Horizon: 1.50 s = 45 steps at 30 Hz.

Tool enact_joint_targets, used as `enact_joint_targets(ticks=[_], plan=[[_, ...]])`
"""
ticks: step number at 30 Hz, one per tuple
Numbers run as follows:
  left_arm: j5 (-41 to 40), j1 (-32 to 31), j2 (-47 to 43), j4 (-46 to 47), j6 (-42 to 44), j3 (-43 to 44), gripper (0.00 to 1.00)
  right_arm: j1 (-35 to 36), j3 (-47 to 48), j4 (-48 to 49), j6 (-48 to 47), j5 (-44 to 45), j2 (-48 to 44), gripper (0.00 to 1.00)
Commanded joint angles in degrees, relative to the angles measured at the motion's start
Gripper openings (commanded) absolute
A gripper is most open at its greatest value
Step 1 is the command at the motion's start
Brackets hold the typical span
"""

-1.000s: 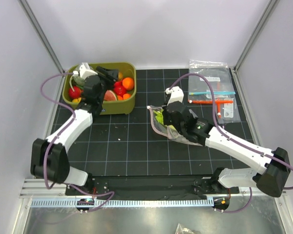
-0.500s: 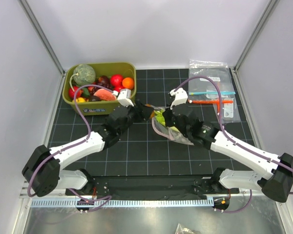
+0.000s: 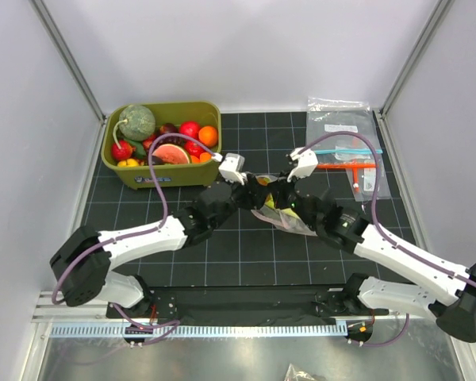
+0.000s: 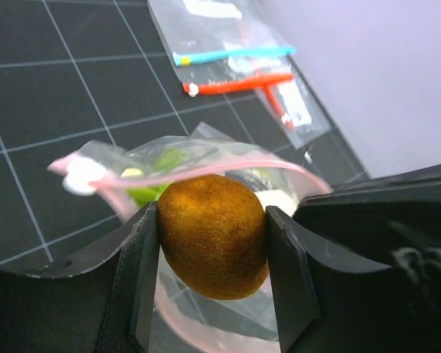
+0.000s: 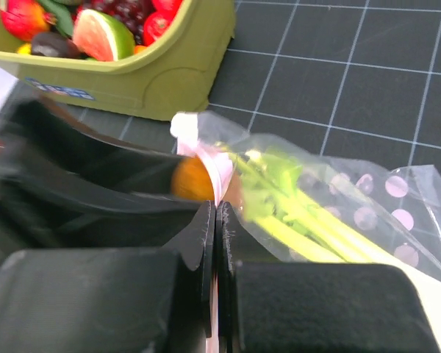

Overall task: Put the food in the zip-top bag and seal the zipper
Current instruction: Place the fake fruit in the zipper food storage bag, then pick up the fake fruit from the bin.

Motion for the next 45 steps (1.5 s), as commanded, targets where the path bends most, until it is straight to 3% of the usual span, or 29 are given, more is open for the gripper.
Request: enact_joint_targets(ticks=[1,4,6,7,11,17,23,27,32,36,45], plan=[[0.58,-2.01,2.64,5.25,4.13,3.40,0.24,-0.22,-0.84,6.96,1.86,-3.06,-2.99,0.01],[0.77,-3.85,3.61,5.70,5.72,4.19,0.24,-0.22,-1.89,7.93,2.13,-1.84,-4.92,0.01],[1.02,-4.65,3.88,5.70,5.81,4.54,0.30,-0.22,-2.77,8.28,2.22,0.35,-7.02,0.01],[1.64,-4.82,3.79,5.52,5.55,4.80,0.36,-0.23,-3.21,8.46,2.22,0.97,-7.82,0.01],[0.86,-5.52,2.04,0.00,6.16,7.08,0.86,-0.14,-5.15,8.64,2.74,6.15,-11.43,0.01],[-3.97,-5.62,-5.51,-7.66,9.41,7.89,0.99,-0.23,-4.54,6.88,2.92,9.06,-11.00,0.01],[-19.60,-4.22,-10.44,-17.58,8.45,9.54,1.00,-0.23,-3.65,6.34,2.66,9.50,-9.33,0.01],[-21.64,1.66,-9.75,-20.93,7.05,11.65,1.00,-0.23,-3.65,6.44,1.95,9.67,-8.19,0.01],[-14.97,18.25,-2.73,-39.18,-3.31,25.52,1.00,-0.22,-3.04,6.00,0.90,10.73,-6.60,0.01],[-20.41,22.50,3.25,-49.05,-2.19,32.31,1.00,-0.31,-3.22,6.61,0.64,10.73,-6.25,0.01],[-19.88,28.31,19.24,-54.83,-3.68,36.35,1.00,-0.31,-2.87,6.26,0.46,9.76,-6.60,0.01]])
